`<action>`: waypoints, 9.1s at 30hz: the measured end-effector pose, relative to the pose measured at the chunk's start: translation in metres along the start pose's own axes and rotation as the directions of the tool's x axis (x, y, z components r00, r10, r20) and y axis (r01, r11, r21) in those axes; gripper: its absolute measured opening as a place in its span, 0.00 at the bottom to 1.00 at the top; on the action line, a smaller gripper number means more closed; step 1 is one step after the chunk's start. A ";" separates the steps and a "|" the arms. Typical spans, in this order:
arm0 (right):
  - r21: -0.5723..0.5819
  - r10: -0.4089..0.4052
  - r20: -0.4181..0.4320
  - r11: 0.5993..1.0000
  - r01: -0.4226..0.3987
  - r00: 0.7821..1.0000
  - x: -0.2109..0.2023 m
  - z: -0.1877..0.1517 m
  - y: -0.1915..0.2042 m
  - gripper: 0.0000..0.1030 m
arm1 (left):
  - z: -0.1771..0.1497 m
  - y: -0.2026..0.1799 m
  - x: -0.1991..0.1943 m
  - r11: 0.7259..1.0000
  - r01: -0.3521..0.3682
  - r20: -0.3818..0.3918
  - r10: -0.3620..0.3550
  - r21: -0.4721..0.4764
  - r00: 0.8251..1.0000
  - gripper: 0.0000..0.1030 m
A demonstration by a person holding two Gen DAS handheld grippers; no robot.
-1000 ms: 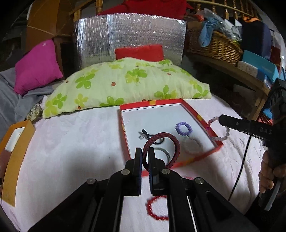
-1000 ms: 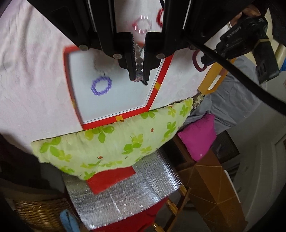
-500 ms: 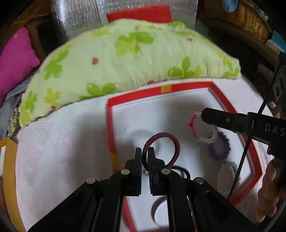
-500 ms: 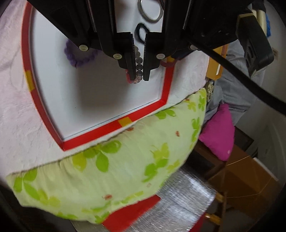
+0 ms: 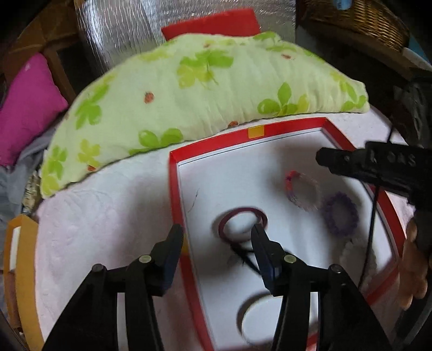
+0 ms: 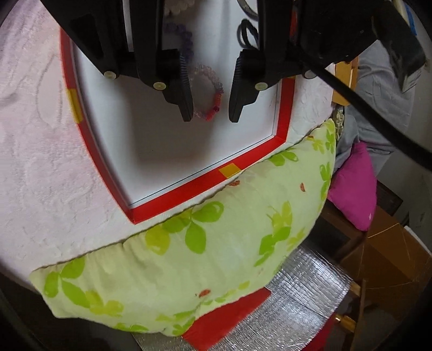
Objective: Organize jewelry
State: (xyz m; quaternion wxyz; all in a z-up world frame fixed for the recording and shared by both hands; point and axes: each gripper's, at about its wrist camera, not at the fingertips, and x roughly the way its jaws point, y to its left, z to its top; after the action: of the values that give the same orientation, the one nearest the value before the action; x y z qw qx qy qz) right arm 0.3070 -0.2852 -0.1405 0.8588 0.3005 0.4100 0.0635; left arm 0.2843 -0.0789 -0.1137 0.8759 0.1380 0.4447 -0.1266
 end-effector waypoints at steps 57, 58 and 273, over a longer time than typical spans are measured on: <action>-0.204 -0.012 -0.144 0.979 -0.018 0.990 -0.101 -0.189 0.008 0.53 | -0.188 0.016 -0.106 0.979 -0.071 0.018 0.076 -0.190 0.997 0.64; -0.210 -0.017 -0.141 0.978 -0.014 0.990 -0.101 -0.190 0.009 0.53 | -0.190 0.016 -0.103 0.979 -0.065 0.009 0.068 -0.192 0.998 0.64; -0.105 -0.059 0.092 0.992 0.068 0.994 -0.119 -0.215 -0.053 0.09 | -0.209 -0.072 -0.068 0.971 0.239 0.107 -0.237 -0.005 0.966 0.76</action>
State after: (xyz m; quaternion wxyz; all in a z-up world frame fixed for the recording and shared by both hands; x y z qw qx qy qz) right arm 0.0615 -0.2711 -0.1952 0.8928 0.2428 0.3767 0.0449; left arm 0.0652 -0.0656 -0.1860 0.8778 0.0692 0.4123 -0.2339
